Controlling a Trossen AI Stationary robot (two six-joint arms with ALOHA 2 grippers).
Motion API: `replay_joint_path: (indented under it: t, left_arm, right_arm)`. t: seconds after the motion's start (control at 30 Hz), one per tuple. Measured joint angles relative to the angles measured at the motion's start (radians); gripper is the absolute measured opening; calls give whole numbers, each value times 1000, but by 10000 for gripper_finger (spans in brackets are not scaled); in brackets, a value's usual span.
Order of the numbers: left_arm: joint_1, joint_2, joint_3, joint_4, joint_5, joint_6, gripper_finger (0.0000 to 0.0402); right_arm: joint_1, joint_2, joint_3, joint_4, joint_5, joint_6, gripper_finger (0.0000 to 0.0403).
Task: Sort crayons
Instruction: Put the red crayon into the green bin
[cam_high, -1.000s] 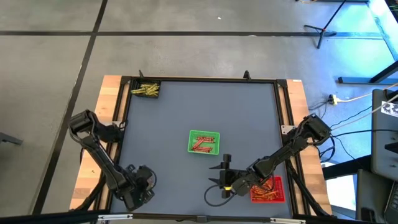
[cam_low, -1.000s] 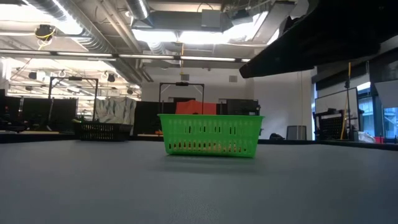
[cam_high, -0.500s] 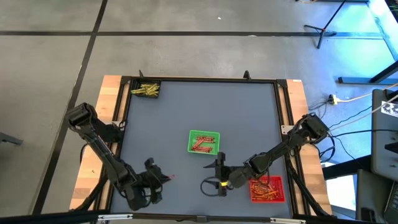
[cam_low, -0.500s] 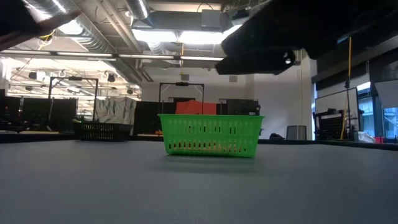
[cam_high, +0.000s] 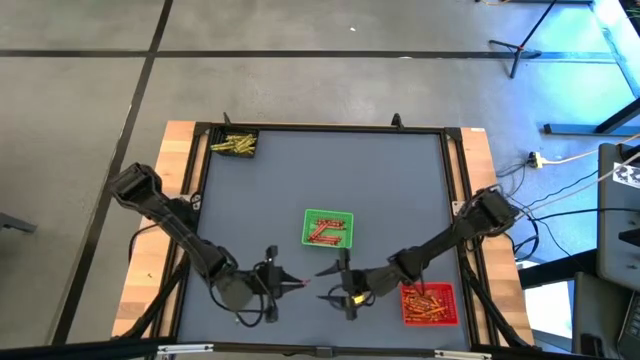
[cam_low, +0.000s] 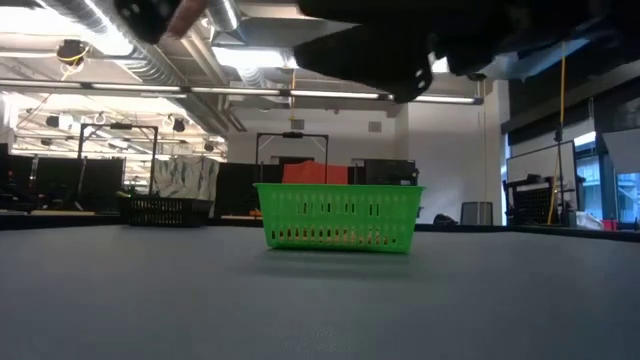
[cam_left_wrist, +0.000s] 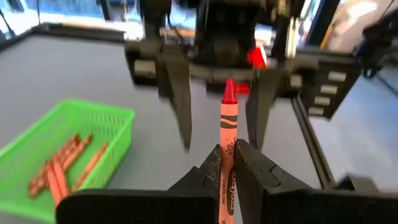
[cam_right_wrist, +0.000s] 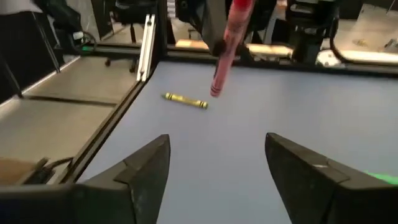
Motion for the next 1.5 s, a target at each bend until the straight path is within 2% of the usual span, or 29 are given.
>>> replay_joint_path:
  t: [0.2,0.43,0.57,0.73,0.8,1.0,1.13,1.3,1.4,1.5]
  left_arm:
    - [34,48,-24,228,17,148,14]
    - [56,87,-23,277,32,172,14]
    - [48,89,-23,286,33,190,14]
    - [45,89,-23,288,28,222,14]
    - [46,89,-23,287,26,223,14]
    - [48,89,-23,288,35,223,21]
    - [48,88,-23,272,33,240,53]
    - [20,88,-23,263,26,276,96]
    - [-10,71,-23,254,-42,314,108]
    - [-50,45,-22,213,-172,322,111]
  right_arm:
    - [-19,76,45,148,0,-59,242]
    - [-24,106,112,141,-1,-124,209]
    - [-24,105,114,136,0,-147,151]
    - [-31,105,114,135,0,-149,37]
    - [-31,105,113,135,0,-155,15]
    - [-31,105,113,135,0,-172,39]
    - [-31,105,113,110,0,-177,14]
    - [-31,92,113,51,13,-176,25]
    - [-29,60,113,-18,32,-176,32]
    - [-30,23,113,-97,46,-175,20]
